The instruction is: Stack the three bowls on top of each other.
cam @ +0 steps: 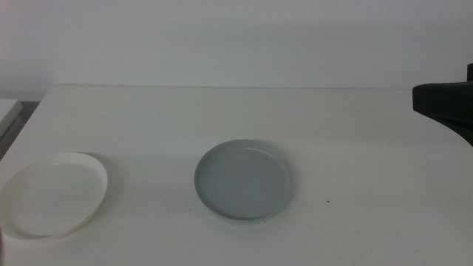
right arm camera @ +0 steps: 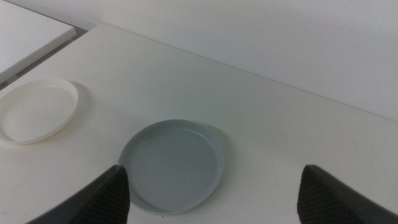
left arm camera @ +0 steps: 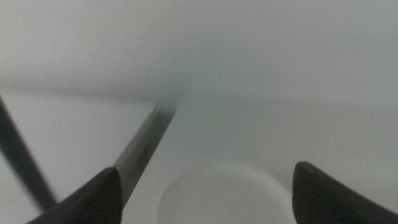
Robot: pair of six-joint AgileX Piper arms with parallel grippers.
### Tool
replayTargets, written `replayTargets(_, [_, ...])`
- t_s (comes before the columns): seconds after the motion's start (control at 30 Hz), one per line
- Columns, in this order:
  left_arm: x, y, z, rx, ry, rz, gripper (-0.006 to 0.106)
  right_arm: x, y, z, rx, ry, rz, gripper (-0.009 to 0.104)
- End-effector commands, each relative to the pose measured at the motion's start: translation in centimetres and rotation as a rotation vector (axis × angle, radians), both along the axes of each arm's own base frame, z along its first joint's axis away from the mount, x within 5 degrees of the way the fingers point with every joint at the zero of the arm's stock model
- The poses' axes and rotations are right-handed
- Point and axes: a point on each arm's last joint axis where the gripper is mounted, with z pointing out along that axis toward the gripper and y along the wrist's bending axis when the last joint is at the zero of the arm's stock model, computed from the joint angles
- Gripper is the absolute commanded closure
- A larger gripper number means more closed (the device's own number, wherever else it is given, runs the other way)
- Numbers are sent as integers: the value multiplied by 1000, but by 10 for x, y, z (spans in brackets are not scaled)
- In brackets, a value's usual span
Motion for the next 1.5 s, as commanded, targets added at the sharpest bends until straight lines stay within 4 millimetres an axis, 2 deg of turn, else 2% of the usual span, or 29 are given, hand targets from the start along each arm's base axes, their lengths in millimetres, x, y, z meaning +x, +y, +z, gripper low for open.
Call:
replayTargets(0.0, [8, 4, 28, -20, 185, 23, 7, 0, -1, 0, 7, -11, -11, 4])
replayTargets(0.13, [19, 6, 68, -74, 504, 12, 7, 0, -1, 0, 7, -11, -11, 4])
replayTargets(0.27, [39, 10, 76, -135, 721, -8, 7, 0, -1, 0, 7, -11, -11, 4])
replayTargets(0.43, [64, 11, 66, -208, 800, -40, 7, 0, -1, 0, 7, -11, -11, 4])
replayTargets(0.6, [77, 14, 59, -225, 835, -41, 7, 0, -1, 0, 7, -11, -11, 4])
replayTargets(0.77, [91, 19, 59, -218, 758, -14, 7, 0, -1, 0, 7, -11, -11, 4])
replayTargets(1.07, [116, 29, 49, -212, 746, 40, 7, 0, -1, 0, 17, -5, -15, 4])
replayTargets(1.23, [139, 35, 28, -259, 820, 65, 7, 0, -1, 0, 23, -2, -19, 4])
replayTargets(1.47, [173, 63, -11, -333, 902, 145, 7, 0, -1, 0, 23, -1, -19, 4])
